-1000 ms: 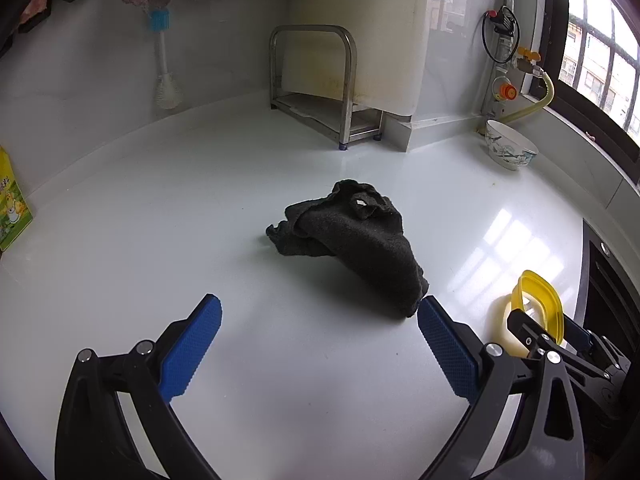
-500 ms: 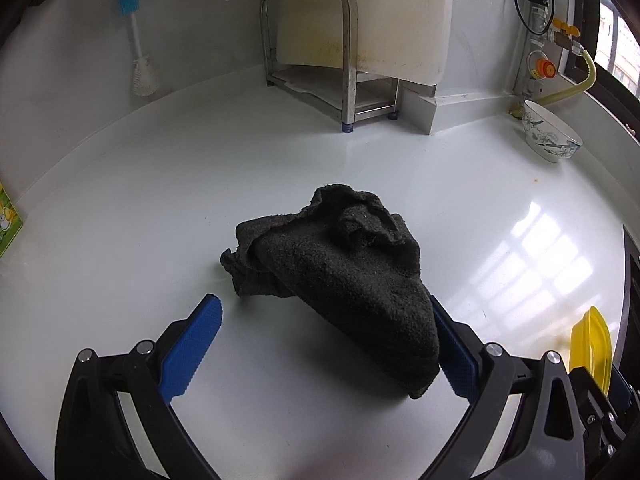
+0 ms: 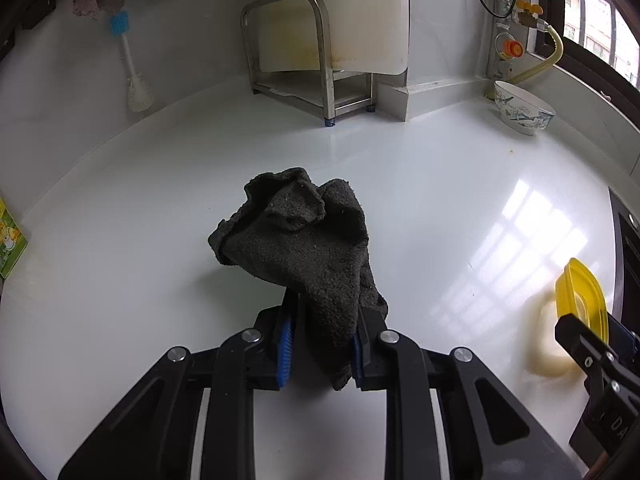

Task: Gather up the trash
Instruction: 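Carry the glove in the left tool and lid in the right tool over the bin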

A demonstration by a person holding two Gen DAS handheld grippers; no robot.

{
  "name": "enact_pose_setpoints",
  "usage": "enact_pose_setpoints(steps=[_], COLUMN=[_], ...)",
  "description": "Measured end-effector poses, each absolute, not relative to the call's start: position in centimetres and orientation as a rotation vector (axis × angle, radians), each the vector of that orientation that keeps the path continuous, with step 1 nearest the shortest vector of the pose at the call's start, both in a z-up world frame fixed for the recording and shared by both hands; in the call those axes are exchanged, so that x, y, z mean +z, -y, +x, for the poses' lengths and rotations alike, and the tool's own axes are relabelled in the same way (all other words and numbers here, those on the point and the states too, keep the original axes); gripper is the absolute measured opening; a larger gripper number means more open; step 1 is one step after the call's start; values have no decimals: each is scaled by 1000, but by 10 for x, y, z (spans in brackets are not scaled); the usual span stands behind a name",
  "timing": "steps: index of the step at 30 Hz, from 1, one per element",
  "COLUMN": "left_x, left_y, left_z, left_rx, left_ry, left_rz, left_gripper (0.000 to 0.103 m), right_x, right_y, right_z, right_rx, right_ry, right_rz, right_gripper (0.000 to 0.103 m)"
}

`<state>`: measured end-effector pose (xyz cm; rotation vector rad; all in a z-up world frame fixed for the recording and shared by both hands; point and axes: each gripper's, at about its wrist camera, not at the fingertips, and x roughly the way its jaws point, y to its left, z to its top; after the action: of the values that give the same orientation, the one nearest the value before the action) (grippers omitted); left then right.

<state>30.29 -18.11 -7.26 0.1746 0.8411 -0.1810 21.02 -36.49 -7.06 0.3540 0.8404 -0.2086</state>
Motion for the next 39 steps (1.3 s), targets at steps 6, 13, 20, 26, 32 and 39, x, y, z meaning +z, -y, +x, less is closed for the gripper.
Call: enact_pose_setpoints(steps=[6,13,20,26,32,39], left_x=[-66,-55,-45,-49,-60,-73], left_y=[158,128,94,82,81,88], left_z=[258,192,115,61,11,-29], left_rx=[-185,-212,-230,-292,-364,-443], left_ry=[-841,-848,-823,-842,-850,-852], left_rz=[213,204,189,180,198,234], left_gripper=[21,21,21,21,21,21], right_x=[-54,-38,-24,-21,-26,-46], right_y=[355,330,295,272,258,245], right_z=[184,121,42,-19,-70,-113], right_rx=[-214,-179,-156,-139,-136,-137], right_ry=[-806,-783,-771,-756,-754,-819], right_rz=[337,366,421,429,411,382], right_gripper=[71,71,71,71,71,71])
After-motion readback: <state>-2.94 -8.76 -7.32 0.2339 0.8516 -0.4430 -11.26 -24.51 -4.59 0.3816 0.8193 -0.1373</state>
